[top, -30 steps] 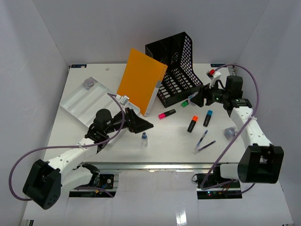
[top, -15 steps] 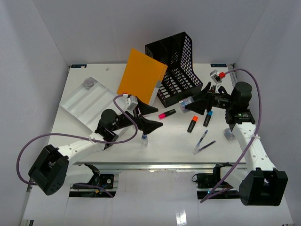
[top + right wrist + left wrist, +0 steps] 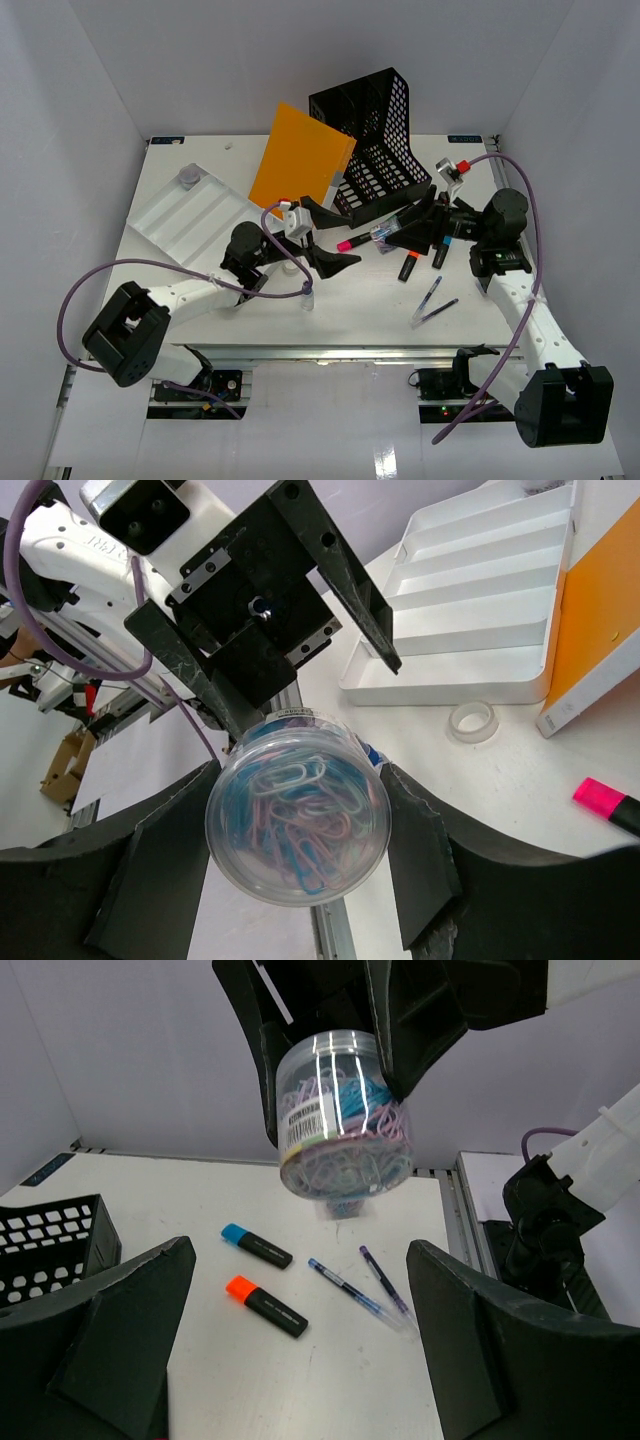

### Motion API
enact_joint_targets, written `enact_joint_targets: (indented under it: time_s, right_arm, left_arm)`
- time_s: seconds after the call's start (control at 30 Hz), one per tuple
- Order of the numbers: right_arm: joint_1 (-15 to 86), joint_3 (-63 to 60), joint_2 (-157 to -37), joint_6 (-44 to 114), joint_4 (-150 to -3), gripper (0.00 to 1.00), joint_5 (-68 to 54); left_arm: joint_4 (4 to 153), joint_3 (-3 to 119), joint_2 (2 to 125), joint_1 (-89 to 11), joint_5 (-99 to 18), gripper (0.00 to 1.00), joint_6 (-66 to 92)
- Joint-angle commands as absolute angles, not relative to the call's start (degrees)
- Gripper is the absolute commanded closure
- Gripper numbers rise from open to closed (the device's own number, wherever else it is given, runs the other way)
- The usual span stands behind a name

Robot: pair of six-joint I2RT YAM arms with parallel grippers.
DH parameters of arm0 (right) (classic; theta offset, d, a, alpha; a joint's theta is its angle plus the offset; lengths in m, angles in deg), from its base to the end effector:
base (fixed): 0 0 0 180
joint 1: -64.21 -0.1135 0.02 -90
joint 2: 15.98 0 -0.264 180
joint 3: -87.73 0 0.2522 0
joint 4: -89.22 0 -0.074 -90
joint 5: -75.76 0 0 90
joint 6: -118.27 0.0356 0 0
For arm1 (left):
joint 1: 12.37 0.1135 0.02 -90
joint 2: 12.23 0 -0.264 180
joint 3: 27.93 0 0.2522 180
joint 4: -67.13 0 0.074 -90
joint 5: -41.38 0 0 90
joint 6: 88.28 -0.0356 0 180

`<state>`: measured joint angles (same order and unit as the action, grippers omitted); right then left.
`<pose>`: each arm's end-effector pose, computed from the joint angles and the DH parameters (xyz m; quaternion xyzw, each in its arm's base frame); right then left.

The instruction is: Organize the desk

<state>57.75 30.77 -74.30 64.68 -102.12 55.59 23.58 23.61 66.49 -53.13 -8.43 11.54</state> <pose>0.2133 0.0578 0.3471 -0.2873 0.6226 0.5721 0.4501 0.2045 -0.2066 0.2857 0.4152 0.4690 -0.5073 0.5918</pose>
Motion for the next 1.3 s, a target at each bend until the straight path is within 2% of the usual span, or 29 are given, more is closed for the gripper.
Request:
enact_joint_targets:
  time_s: [0.0,0.93,1.07,1.17,1.27]
  right_arm:
    - [56.89,31.65,-73.02,67.12,-107.53,0.92,55.36]
    - [51.73,25.87,-80.59,64.66,-105.85,0.92,48.60]
    - [51.27,25.77,-80.84,64.60,-105.88,0.92,48.37]
    - [51.06,25.94,-80.65,64.46,-105.84,0.92,48.34]
    - [50.92,26.06,-80.54,64.39,-105.82,0.92,48.34]
  left_arm:
    - [18.38,27.99,69.05,-54.14,-6.30,0.02,12.74]
    - [19.75,32.67,75.12,-56.67,-9.05,0.03,16.47]
    - [20.22,32.45,75.27,-56.64,-10.33,0.09,16.31]
    - [20.27,32.69,75.45,-56.67,-10.94,0.17,16.48]
    - [21.02,33.21,75.59,-56.67,-11.23,0.31,16.66]
